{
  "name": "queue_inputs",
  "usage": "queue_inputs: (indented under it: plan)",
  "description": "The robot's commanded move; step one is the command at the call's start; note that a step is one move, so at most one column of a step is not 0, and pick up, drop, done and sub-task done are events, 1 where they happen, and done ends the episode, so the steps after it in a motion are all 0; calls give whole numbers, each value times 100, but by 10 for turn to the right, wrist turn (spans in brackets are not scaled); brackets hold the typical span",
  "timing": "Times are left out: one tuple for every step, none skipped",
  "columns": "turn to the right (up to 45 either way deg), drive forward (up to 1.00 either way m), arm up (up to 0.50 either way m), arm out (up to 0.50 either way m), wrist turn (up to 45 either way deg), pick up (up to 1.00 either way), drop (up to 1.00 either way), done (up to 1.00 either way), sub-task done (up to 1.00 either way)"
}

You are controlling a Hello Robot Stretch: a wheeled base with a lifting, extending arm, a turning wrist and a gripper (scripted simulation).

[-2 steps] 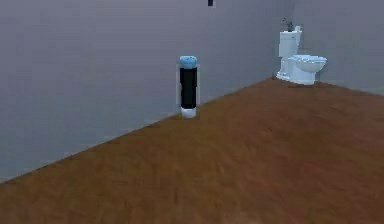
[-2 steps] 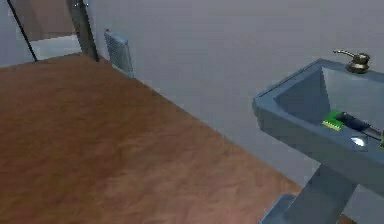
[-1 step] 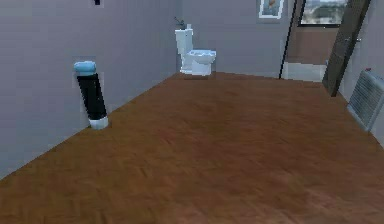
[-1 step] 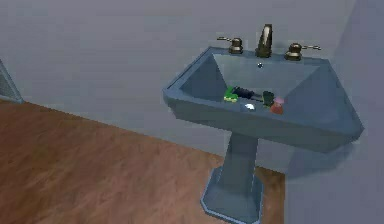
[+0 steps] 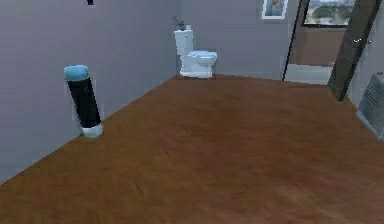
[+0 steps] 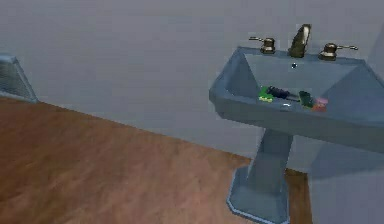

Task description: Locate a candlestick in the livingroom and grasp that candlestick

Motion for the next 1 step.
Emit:
queue_inputs:
  plan:
    - [-450,0,0,0,0,0,0,0,0]
